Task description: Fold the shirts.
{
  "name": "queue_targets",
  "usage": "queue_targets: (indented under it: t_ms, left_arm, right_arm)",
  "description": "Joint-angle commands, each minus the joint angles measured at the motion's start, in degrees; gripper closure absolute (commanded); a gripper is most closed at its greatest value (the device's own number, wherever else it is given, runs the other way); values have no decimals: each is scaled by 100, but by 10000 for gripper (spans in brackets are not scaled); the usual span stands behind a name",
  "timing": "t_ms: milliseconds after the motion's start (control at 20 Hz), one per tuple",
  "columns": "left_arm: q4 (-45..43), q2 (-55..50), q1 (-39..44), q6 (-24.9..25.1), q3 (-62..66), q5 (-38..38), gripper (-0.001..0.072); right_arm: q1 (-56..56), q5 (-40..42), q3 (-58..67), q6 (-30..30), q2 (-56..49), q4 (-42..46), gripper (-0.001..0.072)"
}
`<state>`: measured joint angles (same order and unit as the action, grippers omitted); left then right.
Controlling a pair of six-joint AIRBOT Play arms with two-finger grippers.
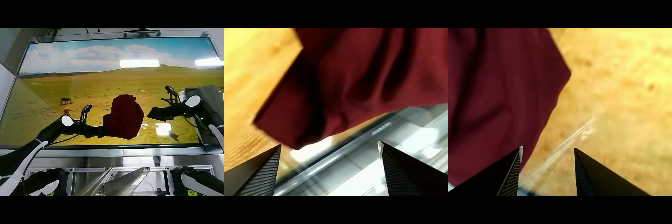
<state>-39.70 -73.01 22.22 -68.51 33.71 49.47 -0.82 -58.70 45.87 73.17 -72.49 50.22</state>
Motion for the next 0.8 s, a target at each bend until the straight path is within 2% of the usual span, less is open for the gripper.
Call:
queue_targets:
  t_ms: [0, 50, 150, 200, 250, 300, 550, 750]
  left_arm:
    - [1086, -420, 2, 960, -59, -90, 17]
    - [1147, -457, 2, 1003, -57, -85, 23]
    - [1137, -450, 0, 1008, -57, -83, 423]
    - [1130, -422, 2, 1008, -59, -83, 551]
    - [1134, -352, 2, 1005, -59, -90, 642]
    - [1134, -275, 2, 1001, -59, -122, 697]
    - [1126, 275, 0, 994, -59, -219, 698]
    - [1123, 463, 0, 994, -59, -341, 698]
  right_arm:
    - [2, 487, 170, -723, -544, -409, 331]
    - [2, 492, 317, -942, -723, -599, 330]
    - [2, 479, 752, -1333, -1132, -977, 330]
    - [0, 437, 1034, -1517, -1351, -1191, 330]
    - [0, 407, 1316, -1694, -1537, -1362, 330]
    - [0, 400, 1609, -1792, -1716, -1436, 329]
    - [-37, 83, 2879, -1652, -2736, -1458, 330]
    - [-157, -195, 3147, -1637, -3364, -1858, 330]
